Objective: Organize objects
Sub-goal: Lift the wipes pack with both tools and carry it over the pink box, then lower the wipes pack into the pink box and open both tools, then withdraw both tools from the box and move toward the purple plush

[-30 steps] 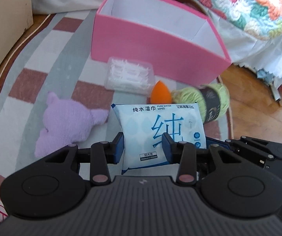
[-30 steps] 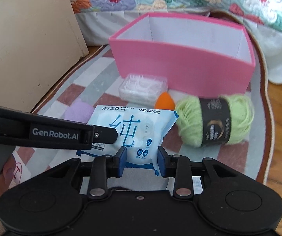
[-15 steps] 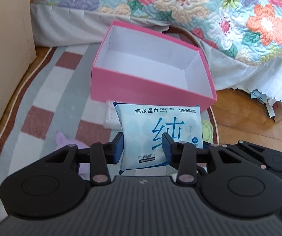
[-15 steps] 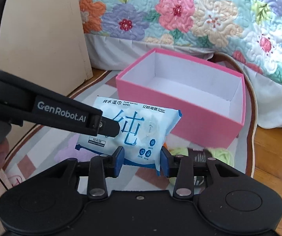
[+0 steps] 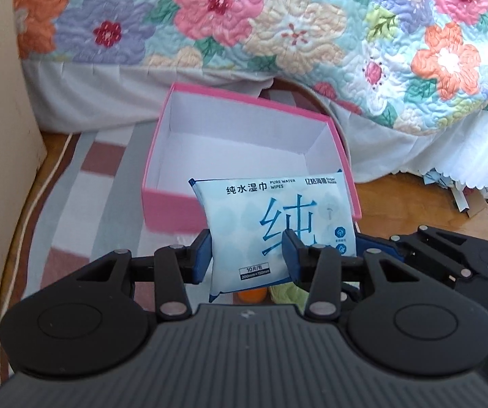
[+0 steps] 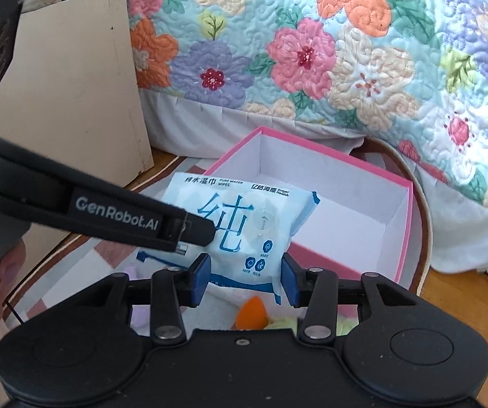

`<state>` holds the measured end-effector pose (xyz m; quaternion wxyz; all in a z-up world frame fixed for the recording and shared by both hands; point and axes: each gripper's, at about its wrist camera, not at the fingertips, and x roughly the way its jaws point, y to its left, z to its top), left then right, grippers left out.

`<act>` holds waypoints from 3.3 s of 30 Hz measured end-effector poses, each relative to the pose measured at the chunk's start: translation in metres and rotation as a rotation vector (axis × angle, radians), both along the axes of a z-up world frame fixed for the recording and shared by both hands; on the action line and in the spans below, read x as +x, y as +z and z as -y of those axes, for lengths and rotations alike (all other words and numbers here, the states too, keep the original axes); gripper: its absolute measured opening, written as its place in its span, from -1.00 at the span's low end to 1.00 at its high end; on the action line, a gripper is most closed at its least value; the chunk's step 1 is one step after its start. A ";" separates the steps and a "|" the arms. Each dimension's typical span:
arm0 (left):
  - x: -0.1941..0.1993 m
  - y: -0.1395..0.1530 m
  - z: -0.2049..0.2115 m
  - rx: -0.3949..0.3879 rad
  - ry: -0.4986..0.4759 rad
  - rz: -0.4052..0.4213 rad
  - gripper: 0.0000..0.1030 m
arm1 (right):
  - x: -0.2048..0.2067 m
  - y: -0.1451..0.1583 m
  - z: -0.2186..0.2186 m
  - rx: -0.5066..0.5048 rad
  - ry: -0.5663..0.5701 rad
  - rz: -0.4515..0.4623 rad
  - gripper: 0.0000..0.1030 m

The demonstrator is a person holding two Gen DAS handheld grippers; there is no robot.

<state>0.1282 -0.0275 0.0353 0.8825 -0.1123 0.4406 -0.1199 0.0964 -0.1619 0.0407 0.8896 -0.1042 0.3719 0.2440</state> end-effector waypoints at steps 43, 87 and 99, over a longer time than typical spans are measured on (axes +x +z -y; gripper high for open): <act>0.224 -0.132 0.050 0.209 -0.075 -0.287 -0.28 | 0.220 -0.132 0.015 0.056 -0.081 -0.392 -0.42; 0.171 -0.057 0.031 0.179 -0.055 -0.177 -0.22 | 0.174 -0.063 0.023 0.094 -0.075 -0.244 -0.13; 0.129 -0.018 0.014 0.215 -0.091 -0.180 0.04 | 0.122 -0.017 0.010 0.040 0.024 -0.187 -0.12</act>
